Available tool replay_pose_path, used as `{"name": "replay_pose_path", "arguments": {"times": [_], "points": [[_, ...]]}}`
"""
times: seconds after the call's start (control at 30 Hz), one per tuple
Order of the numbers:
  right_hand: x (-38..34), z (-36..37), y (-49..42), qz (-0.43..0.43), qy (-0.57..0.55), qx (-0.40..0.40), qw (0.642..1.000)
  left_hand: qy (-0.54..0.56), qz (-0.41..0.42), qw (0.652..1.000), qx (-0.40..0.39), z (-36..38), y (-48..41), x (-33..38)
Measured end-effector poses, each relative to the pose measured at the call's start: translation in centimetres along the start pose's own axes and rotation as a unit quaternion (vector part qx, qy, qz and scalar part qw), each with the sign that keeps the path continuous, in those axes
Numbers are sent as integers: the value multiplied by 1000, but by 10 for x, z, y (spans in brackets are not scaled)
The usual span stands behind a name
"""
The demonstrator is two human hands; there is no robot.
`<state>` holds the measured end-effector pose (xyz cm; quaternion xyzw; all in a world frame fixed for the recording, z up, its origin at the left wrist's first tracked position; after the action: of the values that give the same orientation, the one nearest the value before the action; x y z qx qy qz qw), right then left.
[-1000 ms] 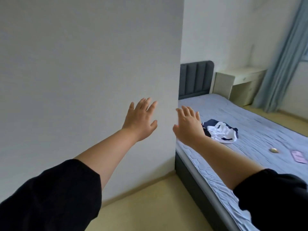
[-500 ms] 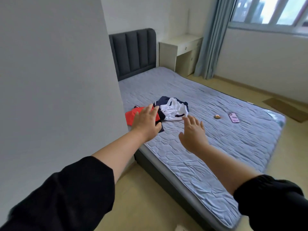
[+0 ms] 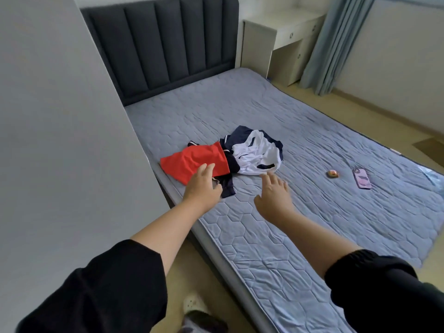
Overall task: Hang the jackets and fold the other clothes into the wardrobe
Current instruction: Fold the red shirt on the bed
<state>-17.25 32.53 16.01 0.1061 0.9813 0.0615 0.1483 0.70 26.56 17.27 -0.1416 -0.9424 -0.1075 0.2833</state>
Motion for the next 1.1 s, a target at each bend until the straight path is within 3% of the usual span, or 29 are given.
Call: {"name": "replay_pose_path", "arguments": {"times": [0.23,0.53,0.73,0.9,1.03,1.1], "points": [[-9,66,-142,4,-12,-30,999,37,-52,998,-20,28,-142,-79],[-15,180,-340,17,38,-105,994,42,-187,978,-85,107,-300,-211],[21,297,-415,20,73,-191,979,-45,-216,966,-134,197,-347,-280],[40,376,-495,-61,114,-209,969,-137,-226,957,-122,256,-390,-326],[79,446,-531,-60,107,-294,948,-157,-239,952,-108,313,-425,-352],[95,470,-537,-74,114,-294,946,-153,-246,950,-118,339,-438,-362]]}}
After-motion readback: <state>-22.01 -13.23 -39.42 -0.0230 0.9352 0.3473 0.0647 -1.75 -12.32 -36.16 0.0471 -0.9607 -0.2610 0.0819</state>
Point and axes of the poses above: each hand's wrist, its own y-axis away from the middle knuckle, its own z-axis out of the palm, x = y × z, the point moved 7 cm from there along -y, towards the middle knuckle, and after that the axes turned 4 degrees about -x, right-handed, at the moved point
